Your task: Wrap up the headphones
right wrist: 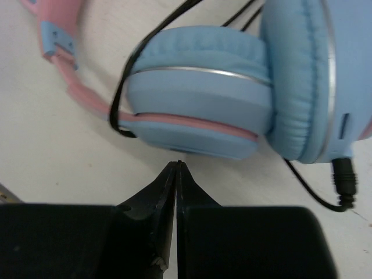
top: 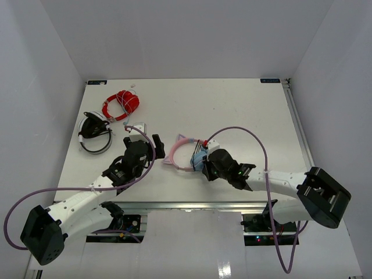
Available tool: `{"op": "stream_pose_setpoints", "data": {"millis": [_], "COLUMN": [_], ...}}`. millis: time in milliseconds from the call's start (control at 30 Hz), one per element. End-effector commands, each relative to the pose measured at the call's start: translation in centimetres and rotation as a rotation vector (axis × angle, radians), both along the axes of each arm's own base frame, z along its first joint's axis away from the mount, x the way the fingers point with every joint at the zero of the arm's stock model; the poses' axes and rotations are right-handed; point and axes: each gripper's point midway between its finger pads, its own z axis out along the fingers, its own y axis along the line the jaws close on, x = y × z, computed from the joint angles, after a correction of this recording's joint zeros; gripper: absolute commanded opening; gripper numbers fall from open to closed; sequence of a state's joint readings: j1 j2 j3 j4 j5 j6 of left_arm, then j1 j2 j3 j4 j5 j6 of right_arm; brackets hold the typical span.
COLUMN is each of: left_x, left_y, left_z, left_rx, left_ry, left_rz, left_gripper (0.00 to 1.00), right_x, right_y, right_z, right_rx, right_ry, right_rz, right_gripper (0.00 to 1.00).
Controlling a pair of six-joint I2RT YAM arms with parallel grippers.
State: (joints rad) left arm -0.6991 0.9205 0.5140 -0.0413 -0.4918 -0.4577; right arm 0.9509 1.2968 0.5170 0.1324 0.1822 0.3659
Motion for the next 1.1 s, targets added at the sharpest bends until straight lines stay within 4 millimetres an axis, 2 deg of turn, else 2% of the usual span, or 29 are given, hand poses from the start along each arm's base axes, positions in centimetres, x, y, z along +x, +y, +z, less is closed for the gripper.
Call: {"op": "stream_pose_setpoints", "data": {"millis": [0,233,400,467,500,567,633,767,933,1000,1067], "left_x": [0.1,0.1,0.1,0.0,0.0,-0.1,-0.1,-0.1,-0.2,-0.2,-0.2], "left_y": [0.1,0.3,0.4,0.4,0.4,0.3,0.3,0.3,0.3,0.3,0.3], "left_z": [0.1,0.1,0.1,0.2,0.2,0.3,0.3,0.2,0.0,0.1,0.1], "left_rx": [-0.007,-0.004,-0.005,-0.008,-0.008,-0.012,-0.012,-0.007,-0.002,-0.003,-0.003], "left_ry": [-0.010,-0.014,-0.014,-0.013,-0.015,-0.017,-0.017,-0.015,-0.012,-0.013,-0.014], "left_rz": [0.017,0.025,0.027,0.028,0.027,0.023,0.023,0.024,0.026,0.024,0.026], "left_gripper": [0.98,0.98,0.98,0.98,0.98,0.98,0.98,0.98,0.98,0.98,0.98], "right_x": [3.5,7.2,10.0,12.0,12.4,14.4,15.2,17.6,20.5,22.4,23.6], "right_y": [-1.3,-3.7,-4.4,-4.5,-4.5,-4.3,-3.9,-3.2,-3.4,-3.5,-4.2], "right_z": [0.7,1.3,1.3,1.9,1.4,2.2,1.7,2.7,3.4,4.4,4.5], "right_rx": [0.046,0.066,0.071,0.086,0.079,0.095,0.082,0.056,0.038,0.039,0.015], "right_ry": [-0.041,-0.038,-0.016,-0.013,0.003,-0.009,0.012,-0.019,0.001,-0.017,-0.005], "right_rz": [-0.102,-0.173,-0.180,-0.185,-0.178,-0.175,-0.154,-0.129,-0.125,-0.127,-0.135], "right_gripper": [0.08,0.08,0.08,0.08,0.08,0.08,0.08,0.09,0.09,0.09,0.09]}}
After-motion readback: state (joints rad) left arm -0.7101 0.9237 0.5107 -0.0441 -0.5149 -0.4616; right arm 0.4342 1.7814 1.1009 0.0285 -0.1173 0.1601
